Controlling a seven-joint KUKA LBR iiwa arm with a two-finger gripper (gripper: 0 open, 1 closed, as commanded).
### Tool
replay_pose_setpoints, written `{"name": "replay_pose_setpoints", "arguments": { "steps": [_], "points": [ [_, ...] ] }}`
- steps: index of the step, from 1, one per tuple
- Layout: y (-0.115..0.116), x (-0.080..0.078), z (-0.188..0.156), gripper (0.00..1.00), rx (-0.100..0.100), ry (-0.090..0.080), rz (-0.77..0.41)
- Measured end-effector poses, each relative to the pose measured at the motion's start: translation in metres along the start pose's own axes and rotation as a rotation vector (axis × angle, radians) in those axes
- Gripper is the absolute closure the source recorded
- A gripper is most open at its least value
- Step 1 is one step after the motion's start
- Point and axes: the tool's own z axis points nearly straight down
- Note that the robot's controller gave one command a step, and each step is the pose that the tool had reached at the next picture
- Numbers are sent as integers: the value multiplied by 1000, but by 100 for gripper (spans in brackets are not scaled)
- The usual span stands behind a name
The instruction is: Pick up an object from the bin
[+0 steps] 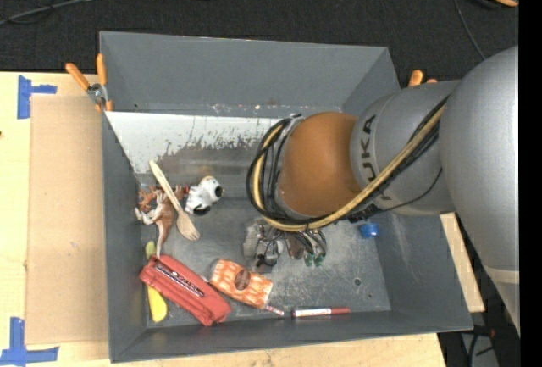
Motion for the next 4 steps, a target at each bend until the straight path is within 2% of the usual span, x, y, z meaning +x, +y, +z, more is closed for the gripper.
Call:
{"name": "replay_pose_setpoints", "arguments": {
  "steps": [1,2,3,4],
  "points": [
    [0,0,0,0,0,0,0],
    [0,0,0,0,0,0,0],
    [-27,11,-31,0,0,0,43],
    [-46,0,-50,0,-1,-1,121]
  ]
}}
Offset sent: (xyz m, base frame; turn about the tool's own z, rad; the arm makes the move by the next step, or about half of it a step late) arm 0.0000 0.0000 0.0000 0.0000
